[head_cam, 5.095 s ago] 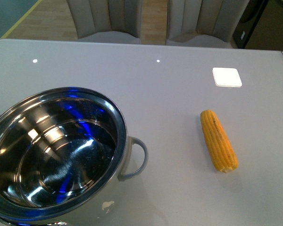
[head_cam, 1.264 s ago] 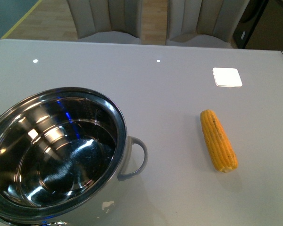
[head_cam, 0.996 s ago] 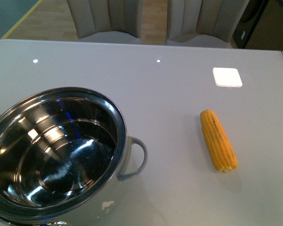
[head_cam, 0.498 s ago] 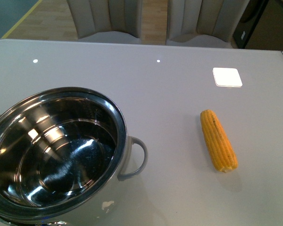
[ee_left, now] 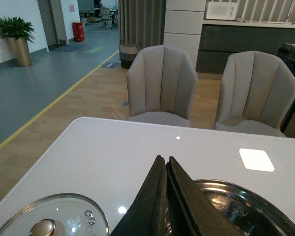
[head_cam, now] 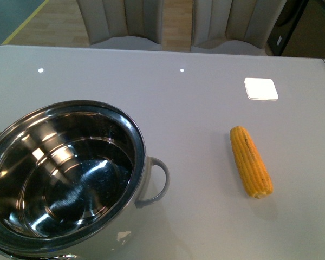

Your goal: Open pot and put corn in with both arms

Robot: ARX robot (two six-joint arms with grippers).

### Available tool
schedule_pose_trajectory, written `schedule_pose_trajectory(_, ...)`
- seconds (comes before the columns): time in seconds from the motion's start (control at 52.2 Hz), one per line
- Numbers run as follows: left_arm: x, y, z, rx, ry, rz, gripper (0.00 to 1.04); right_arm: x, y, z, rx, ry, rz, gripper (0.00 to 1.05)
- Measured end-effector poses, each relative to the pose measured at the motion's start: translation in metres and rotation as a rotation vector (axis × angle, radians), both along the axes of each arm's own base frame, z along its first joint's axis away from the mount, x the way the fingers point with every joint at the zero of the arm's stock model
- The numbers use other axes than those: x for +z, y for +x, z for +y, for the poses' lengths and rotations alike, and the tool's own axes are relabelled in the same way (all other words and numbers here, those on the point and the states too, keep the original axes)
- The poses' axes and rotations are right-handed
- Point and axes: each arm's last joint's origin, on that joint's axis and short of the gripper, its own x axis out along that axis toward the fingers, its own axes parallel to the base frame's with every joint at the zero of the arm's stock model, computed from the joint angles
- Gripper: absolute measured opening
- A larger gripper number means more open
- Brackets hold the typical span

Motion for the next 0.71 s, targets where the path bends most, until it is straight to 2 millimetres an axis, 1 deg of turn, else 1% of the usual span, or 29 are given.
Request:
schedule_pose_trajectory(0.153, 0.0000, 0.0000, 0.0000, 0.000, 0.000, 0.000, 0.33, 0.0000, 0.0000, 0.0000, 0.000, 0.000, 0.000, 0.96)
schedule_pose_trajectory(0.249, 0.0000, 0.0000, 0.0000, 0.000, 0.000, 0.000, 0.58, 0.0000, 0.0000, 0.0000, 0.000, 0.000, 0.000, 0.96)
schedule_pose_trajectory(0.326, 0.0000, 0.0000, 0.0000, 0.000, 0.000, 0.000, 0.73, 0.0000, 0.0000, 0.0000, 0.000, 0.000, 0.000, 0.96)
schedule_pose_trajectory(0.345, 0.0000, 0.0000, 0.0000, 0.000, 0.000, 0.000, 0.74, 0.0000, 0.0000, 0.0000, 0.000, 0.000, 0.000, 0.96)
schedule_pose_trajectory(0.364, 0.0000, 0.0000, 0.0000, 0.000, 0.000, 0.000, 0.80, 0.0000, 0.0000, 0.0000, 0.000, 0.000, 0.000, 0.96)
schedule_pose_trajectory(0.383, 0.0000, 0.0000, 0.0000, 0.000, 0.000, 0.000, 0.88, 0.0000, 0.0000, 0.0000, 0.000, 0.000, 0.000, 0.96)
schedule_pose_trajectory(0.421, 0.0000, 0.0000, 0.0000, 0.000, 0.000, 0.000, 0.97, 0.0000, 0.0000, 0.0000, 0.000, 0.000, 0.000, 0.96)
schedule_pose_trajectory(0.441, 0.0000, 0.0000, 0.0000, 0.000, 0.000, 0.000, 0.99, 0.0000, 0.0000, 0.0000, 0.000, 0.000, 0.000, 0.96)
schedule_pose_trajectory(0.498, 0.0000, 0.0000, 0.0000, 0.000, 0.002, 0.000, 0.97, 0.0000, 0.0000, 0.0000, 0.000, 0.000, 0.000, 0.96)
schedule_pose_trajectory(0.651, 0.0000, 0.0000, 0.0000, 0.000, 0.002, 0.000, 0.98, 0.0000, 0.0000, 0.0000, 0.000, 0.000, 0.000, 0.96)
schedule_pose_trajectory(0.67, 0.0000, 0.0000, 0.0000, 0.000, 0.002, 0.000, 0.98, -0.0002, 0.0002, -0.0001, -0.011, 0.007, 0.010, 0.96)
schedule_pose_trajectory(0.709, 0.0000, 0.0000, 0.0000, 0.000, 0.002, 0.000, 0.98, -0.0009, 0.0004, 0.0000, -0.064, 0.034, 0.095, 0.96)
